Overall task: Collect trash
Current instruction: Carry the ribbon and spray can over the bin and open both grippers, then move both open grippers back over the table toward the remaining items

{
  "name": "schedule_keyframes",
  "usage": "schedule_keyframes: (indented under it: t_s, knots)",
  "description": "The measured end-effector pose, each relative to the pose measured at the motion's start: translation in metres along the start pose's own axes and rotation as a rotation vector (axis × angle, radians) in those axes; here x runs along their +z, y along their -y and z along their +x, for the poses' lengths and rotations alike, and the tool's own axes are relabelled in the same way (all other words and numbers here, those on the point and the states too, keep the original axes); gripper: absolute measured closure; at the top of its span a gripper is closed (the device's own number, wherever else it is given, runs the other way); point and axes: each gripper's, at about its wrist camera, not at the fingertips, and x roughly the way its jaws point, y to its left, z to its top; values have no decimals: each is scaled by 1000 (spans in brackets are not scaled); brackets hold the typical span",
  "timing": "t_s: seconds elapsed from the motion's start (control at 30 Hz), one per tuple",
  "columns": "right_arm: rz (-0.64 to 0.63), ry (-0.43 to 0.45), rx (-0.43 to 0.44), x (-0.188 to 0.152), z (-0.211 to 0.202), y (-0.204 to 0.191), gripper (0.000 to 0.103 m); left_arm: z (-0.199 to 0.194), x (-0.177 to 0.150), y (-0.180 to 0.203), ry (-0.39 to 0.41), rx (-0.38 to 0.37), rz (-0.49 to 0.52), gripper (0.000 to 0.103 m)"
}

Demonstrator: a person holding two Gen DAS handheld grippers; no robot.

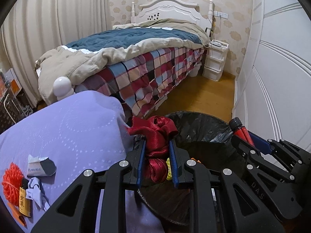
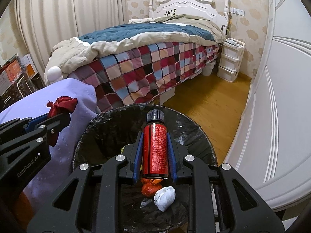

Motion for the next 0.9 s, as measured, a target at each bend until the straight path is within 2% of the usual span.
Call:
schedule_keyframes:
  t_s: [0.2,0.27,0.37,0.43,0.47,0.57,0.6,0.73,0.9]
  knots:
    - [13,-5,-4,-1,2,4,80,5,0,1,-24,7,0,76]
    - [20,-6,-2,0,3,5,79,6,1,-1,-27,13,-10,56]
    - [27,-4,-7,1,2,6,75,4,0,-4,-16,16,-26,45]
    - [28,3,-18,1,1,6,65,3,0,-5,-12,25,-30,38]
    - [29,10,-26,1,-1,6,64,2,0,-6,-8,29,-32,36]
    - [35,16,-43,2,-5,7,56,-2,-1,-9,2,43,-35,31]
    - [39,19,-51,3,-7,8,51,-3,-1,-11,5,49,-35,31]
    - [44,21,-72,4,-14,7,41,-12,-4,-19,8,77,-48,29]
    - [59,19,-61,-1,-29,-1,39,-36,-16,-33,22,108,-59,28]
